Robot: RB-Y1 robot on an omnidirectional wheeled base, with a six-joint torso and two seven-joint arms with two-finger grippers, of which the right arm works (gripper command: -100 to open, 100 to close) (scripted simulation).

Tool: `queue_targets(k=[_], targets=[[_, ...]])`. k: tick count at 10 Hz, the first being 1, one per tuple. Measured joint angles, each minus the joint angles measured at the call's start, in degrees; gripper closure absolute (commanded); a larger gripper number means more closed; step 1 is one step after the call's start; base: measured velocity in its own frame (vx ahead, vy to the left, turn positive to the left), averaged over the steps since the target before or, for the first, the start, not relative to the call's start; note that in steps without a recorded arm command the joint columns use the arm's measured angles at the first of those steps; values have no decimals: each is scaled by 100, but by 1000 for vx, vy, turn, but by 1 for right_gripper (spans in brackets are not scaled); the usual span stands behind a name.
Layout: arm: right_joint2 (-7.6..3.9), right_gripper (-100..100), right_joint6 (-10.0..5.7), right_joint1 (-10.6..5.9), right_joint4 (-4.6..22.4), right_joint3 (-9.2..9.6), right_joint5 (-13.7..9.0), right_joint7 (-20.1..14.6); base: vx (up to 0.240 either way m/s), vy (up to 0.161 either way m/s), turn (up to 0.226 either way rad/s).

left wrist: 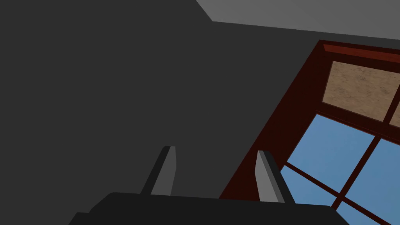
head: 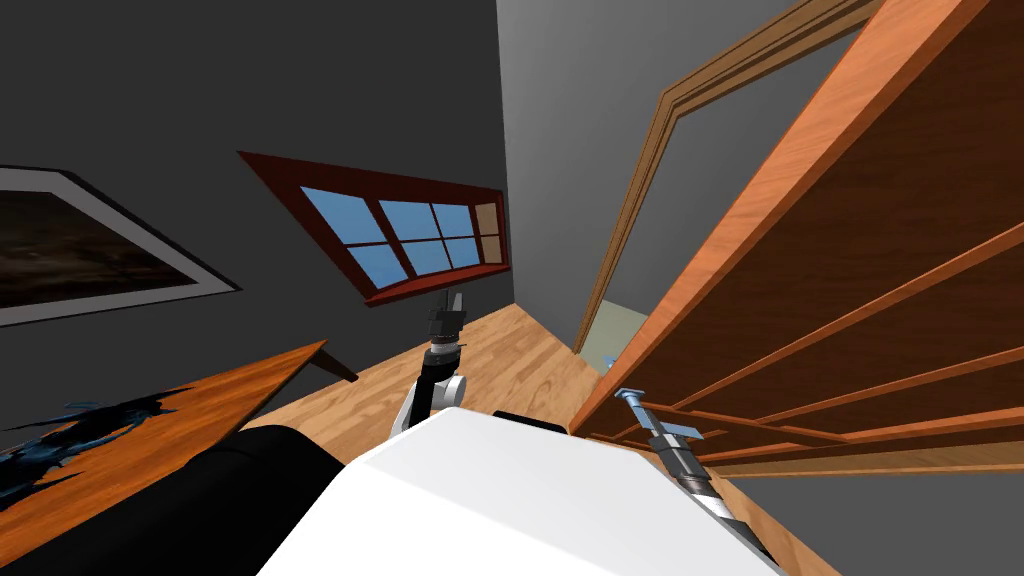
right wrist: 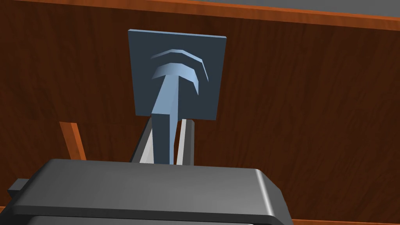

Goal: Pull the door open

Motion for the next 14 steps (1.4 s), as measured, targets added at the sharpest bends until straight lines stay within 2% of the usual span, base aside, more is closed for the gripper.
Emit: queue_targets(k=[2, 3, 7, 10, 11, 12, 14], targets=[[-17, 100, -68, -8, 73, -9, 13, 2, -100, -17, 29], [-40, 100, -60, -82, 148, 75, -60, 29, -158, -36, 80], [-97, 100, 93, -317, 197, 485, -424, 162, -161, -47, 48], [-121, 100, 319, -413, 70, 833, -709, 234, -138, -50, 52], [-140, 100, 361, -458, 73, 943, -800, 260, -117, -21, 37], [-168, 100, 322, -582, 235, 1030, -878, 296, -98, -25, 26], [-187, 100, 409, -614, 176, 1196, -1023, 339, -97, -40, 34]])
